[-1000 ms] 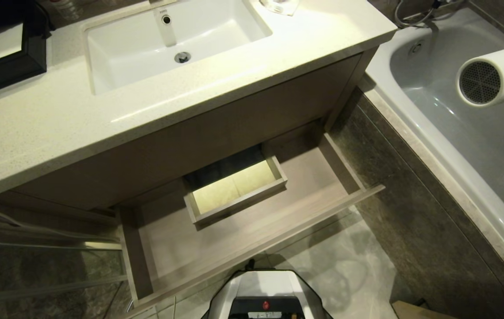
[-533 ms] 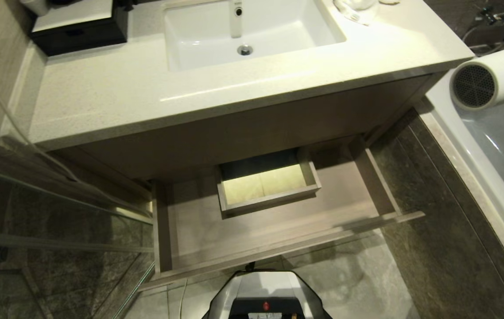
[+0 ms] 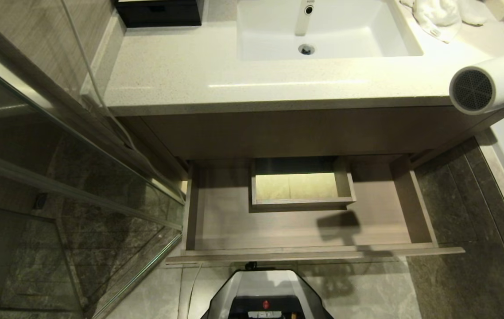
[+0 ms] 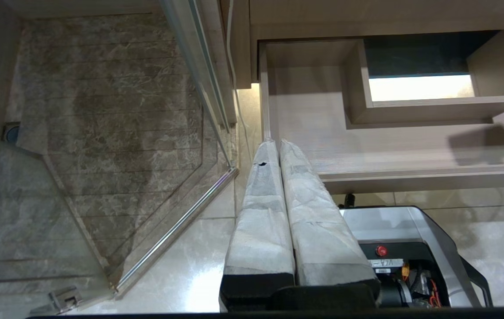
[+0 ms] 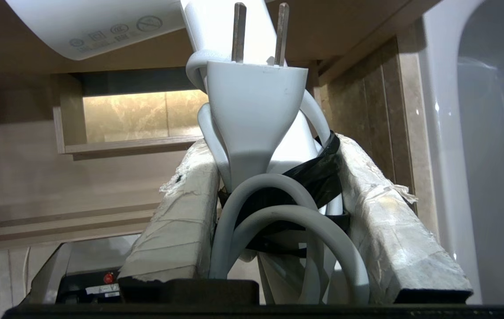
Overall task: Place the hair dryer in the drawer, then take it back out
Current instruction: Put it into the drawer
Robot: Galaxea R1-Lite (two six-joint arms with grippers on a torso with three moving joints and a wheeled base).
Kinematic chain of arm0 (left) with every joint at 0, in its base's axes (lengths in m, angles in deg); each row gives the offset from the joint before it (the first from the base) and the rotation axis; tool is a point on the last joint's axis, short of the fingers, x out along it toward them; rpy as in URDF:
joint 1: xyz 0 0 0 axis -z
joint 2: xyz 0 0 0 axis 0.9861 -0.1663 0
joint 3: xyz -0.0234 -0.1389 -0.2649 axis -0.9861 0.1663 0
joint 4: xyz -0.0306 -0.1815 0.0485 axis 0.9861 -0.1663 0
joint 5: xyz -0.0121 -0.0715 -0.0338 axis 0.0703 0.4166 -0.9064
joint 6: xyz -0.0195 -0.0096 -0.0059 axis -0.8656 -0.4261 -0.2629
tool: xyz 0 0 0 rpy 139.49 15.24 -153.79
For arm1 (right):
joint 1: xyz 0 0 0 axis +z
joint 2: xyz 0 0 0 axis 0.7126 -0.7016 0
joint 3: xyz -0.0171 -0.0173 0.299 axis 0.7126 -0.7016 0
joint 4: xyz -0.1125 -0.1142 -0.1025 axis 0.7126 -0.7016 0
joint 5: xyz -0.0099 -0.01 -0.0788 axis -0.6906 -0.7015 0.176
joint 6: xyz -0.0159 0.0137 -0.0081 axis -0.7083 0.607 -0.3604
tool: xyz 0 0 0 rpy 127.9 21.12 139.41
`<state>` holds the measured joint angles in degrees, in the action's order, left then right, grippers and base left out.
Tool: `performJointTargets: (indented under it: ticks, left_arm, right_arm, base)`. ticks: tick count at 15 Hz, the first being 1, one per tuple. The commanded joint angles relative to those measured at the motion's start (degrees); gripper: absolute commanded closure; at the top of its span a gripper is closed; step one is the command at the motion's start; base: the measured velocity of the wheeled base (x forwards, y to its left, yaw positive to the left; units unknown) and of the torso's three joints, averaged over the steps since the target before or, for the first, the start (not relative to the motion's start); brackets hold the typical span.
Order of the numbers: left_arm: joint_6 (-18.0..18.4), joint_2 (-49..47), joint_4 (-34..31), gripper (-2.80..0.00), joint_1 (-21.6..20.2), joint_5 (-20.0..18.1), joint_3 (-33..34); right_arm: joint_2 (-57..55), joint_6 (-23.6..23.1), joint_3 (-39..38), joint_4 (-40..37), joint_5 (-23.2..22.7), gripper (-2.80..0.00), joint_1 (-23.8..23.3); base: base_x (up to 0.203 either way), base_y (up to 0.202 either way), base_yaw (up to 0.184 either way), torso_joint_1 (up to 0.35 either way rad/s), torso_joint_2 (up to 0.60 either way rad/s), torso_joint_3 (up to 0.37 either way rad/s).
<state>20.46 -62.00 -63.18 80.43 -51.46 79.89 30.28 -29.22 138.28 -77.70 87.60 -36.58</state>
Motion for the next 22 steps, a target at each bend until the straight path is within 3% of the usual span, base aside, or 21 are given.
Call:
performJointTargets:
  ticks: [1, 7, 22]
  left_arm:
    - [0.0, 0.0, 0.0, 0.00, 0.0, 0.0, 0.1]
    - [0.0, 0.0, 0.0, 0.00, 0.0, 0.0, 0.0]
    - [0.0, 0.1, 0.0, 0.00, 0.0, 0.0, 0.0]
  right_arm:
    - [0.1, 0.0, 0.1, 0.2, 0.1, 0.00, 0.0]
    - [0.7, 0.1, 0.0, 0.2, 0.1, 0.00, 0.0]
    - [4.6, -1.1, -4.1, 0.4, -0.2, 0.00, 0.1]
  base:
    - [0.000, 0.000, 0.000, 0.000, 0.00, 0.000]
    - [0.000, 0.000, 0.000, -0.004, 0.01, 0.012]
    - [0.000, 0.000, 0.000, -0.141, 0.27, 0.126]
